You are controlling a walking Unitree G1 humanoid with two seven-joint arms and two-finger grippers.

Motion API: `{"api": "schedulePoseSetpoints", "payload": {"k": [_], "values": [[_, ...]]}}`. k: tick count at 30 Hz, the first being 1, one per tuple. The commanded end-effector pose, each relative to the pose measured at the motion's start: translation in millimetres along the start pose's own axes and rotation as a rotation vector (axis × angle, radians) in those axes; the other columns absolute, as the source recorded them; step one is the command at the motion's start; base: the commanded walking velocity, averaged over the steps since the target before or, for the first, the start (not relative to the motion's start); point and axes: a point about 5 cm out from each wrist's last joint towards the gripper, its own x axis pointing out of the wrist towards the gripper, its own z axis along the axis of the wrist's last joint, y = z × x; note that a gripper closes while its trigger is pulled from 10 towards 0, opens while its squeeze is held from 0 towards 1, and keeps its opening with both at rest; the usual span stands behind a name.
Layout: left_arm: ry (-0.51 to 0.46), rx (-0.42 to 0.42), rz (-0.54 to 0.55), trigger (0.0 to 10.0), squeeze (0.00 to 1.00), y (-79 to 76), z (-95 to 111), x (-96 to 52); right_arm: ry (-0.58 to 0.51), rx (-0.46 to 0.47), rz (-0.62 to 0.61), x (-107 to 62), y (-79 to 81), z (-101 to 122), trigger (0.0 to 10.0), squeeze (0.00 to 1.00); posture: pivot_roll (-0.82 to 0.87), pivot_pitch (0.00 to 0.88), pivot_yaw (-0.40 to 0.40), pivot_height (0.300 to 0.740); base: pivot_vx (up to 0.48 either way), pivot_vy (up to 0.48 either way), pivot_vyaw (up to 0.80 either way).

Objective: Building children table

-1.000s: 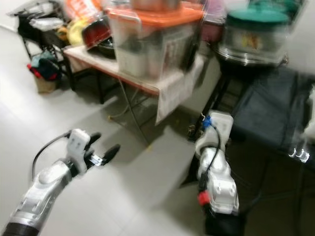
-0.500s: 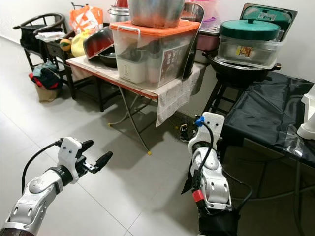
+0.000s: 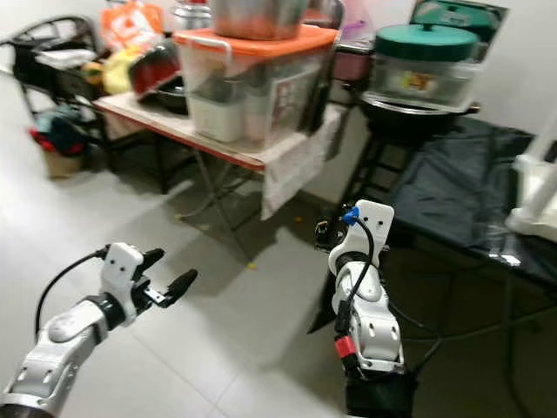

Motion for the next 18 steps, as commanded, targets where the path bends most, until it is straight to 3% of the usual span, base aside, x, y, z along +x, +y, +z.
{"api": "schedulePoseSetpoints", "payload": {"k": [1,5,9,18], "values": [[0.013,0.003,-0.010,10.0,0.00,-0.4,-1.3,-0.7,0.029,0.007,-0.004,-0.2,-0.5,-5.0,10.0,0.00,0.08,0.000,-0.066,0.740,0.000,0.386,-0.80],[0.014,0.002,-0.014,10.0,0.00,-1.2,-1.6,-1.0,0.024,0.013,0.002,-1.0,0.1,-5.0,10.0,0.00,0.08,0.000,-0.065,0.740,0.000,0.429,0.00],[0.013,0.001,-0.009,10.0,0.00,-0.6,-1.5,-1.6,0.023,0.011,0.012,-1.7,1.6,-5.3,10.0,0.00,0.08,0.000,-0.065,0.740,0.000,0.000,-0.80],[0.014,0.008,0.004,10.0,0.00,-0.8,-2.0,-1.4,0.015,-0.003,0.008,-2.1,-0.1,-3.6,10.0,0.00,0.07,0.000,-0.065,0.740,0.000,0.000,0.00]]}}
